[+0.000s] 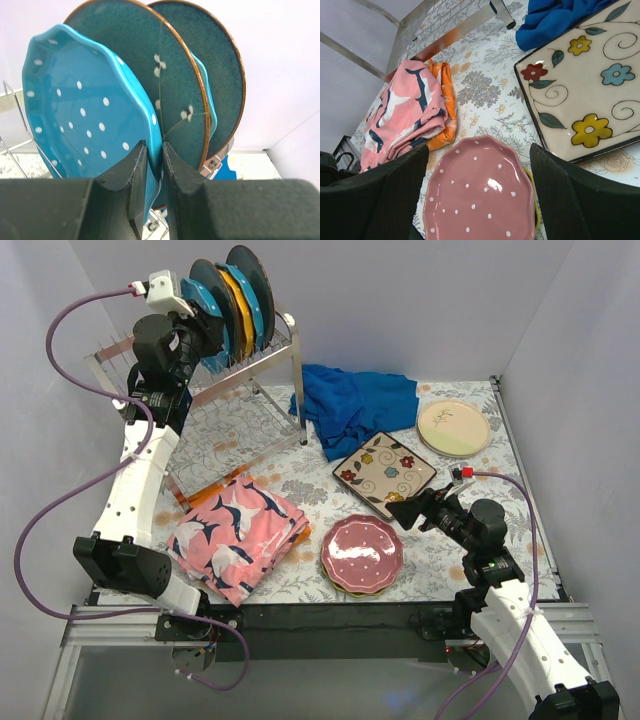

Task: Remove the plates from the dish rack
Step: Unload the plate from the dish rack.

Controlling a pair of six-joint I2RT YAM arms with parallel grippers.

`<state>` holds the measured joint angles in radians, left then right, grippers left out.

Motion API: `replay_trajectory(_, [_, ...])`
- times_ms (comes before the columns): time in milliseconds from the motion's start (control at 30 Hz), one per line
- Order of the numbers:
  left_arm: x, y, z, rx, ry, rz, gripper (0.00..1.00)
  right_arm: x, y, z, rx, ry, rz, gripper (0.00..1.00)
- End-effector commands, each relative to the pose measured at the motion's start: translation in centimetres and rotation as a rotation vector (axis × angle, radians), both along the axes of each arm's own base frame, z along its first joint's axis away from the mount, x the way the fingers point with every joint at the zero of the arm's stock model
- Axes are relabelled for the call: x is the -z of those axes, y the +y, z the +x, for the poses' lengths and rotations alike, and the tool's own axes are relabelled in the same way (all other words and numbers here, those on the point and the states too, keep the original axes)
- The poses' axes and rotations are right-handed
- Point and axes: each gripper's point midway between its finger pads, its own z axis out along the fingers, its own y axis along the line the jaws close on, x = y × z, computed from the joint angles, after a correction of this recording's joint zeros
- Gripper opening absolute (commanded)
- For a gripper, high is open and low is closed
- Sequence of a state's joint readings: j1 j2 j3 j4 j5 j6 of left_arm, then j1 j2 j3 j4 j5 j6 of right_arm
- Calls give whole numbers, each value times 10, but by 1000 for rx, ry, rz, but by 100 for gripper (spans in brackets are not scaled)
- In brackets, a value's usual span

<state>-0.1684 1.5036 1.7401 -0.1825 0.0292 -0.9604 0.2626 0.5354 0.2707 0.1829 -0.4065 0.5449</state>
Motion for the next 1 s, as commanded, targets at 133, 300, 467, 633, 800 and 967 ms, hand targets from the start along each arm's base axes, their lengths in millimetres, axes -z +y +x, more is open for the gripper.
replay_trajectory(133, [-72,-43,-45,238,-100,-81,0,-10,0,2,-2,-61,0,86])
replay_trajectory(300, [-65,-39,-35,242,-18,-107,23,-11,0,2,-2,-62,1,86])
replay_trajectory(467, [-64,-28,-34,202,-15,-101,47,-11,0,1,-3,-65,0,86])
replay_trajectory(633, [-65,-18,-32,190,-14,-124,51,-10,0,1,-2,-63,0,86])
replay_trajectory(800, [-62,-10,-23,187,0,-149,49,-11,0,1,-2,-67,-1,86])
replay_trajectory(967, [-56,-5,-16,197,17,-170,46,-11,0,1,-2,-70,-1,86])
